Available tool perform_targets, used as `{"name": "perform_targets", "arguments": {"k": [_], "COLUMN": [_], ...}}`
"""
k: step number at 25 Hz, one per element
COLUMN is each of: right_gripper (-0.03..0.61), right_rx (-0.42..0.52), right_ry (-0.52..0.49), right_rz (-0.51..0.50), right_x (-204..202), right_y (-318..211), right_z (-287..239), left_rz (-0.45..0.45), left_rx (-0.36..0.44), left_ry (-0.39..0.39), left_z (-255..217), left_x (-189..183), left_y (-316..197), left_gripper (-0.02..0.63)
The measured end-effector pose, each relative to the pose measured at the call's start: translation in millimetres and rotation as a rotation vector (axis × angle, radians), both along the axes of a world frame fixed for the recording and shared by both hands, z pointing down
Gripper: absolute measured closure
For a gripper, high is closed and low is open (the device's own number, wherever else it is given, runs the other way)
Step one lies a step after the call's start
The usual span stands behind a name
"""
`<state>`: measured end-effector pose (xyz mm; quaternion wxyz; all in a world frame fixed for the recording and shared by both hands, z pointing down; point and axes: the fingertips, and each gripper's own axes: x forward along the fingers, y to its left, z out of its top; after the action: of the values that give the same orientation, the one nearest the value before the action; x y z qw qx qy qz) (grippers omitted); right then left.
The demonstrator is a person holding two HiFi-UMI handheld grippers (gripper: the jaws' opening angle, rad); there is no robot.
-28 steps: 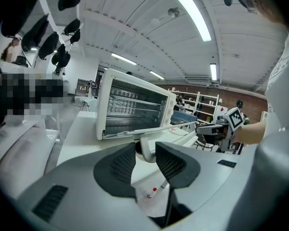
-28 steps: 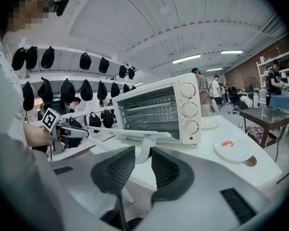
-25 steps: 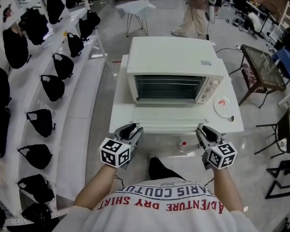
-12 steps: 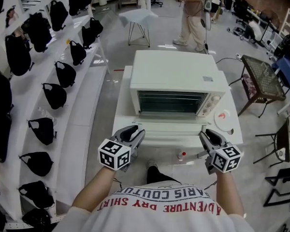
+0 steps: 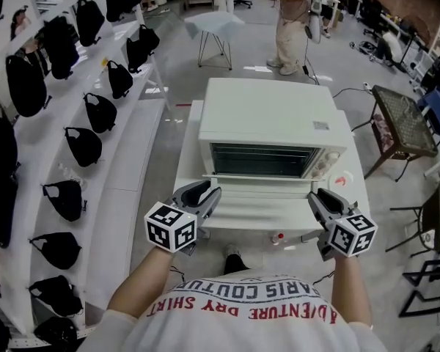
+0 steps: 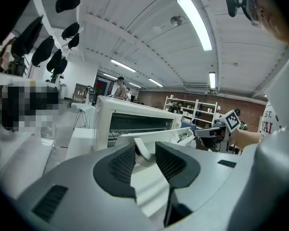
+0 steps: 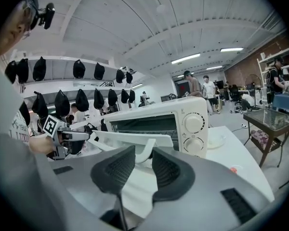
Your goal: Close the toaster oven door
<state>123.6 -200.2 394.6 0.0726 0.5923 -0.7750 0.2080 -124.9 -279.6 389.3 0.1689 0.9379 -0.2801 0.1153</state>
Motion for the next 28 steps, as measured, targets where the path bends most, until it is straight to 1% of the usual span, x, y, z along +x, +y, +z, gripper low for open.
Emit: {"name": "perform_targets", "arguments": {"k": [3, 6, 17, 28], "right_gripper": [0.468, 0.468, 0.469, 0.469], "right_rx": [0.011, 0.016, 0.039, 0.07], "right_ry": [-0.017, -0.031, -0.016, -0.035], "right_rz": [-0.003, -0.006, 0.002, 0.009], "right_x": [1, 3, 9, 18], "right_y": [-10, -17, -44, -65], "right_z": [-4, -8, -22, -32], "left_rz": [-0.007, -0.009, -0.001, -0.003], "left_rx": [0.023, 0.028, -0.007, 0.003], "left_ry": [-0.007, -0.002, 0.042, 0.064], "left_z": [-5, -9, -19, -29], "left_x": [1, 2, 9, 17], "left_y": [-9, -16, -44, -66], "left_gripper": [0.476, 0.476, 0.476, 0.476]}}
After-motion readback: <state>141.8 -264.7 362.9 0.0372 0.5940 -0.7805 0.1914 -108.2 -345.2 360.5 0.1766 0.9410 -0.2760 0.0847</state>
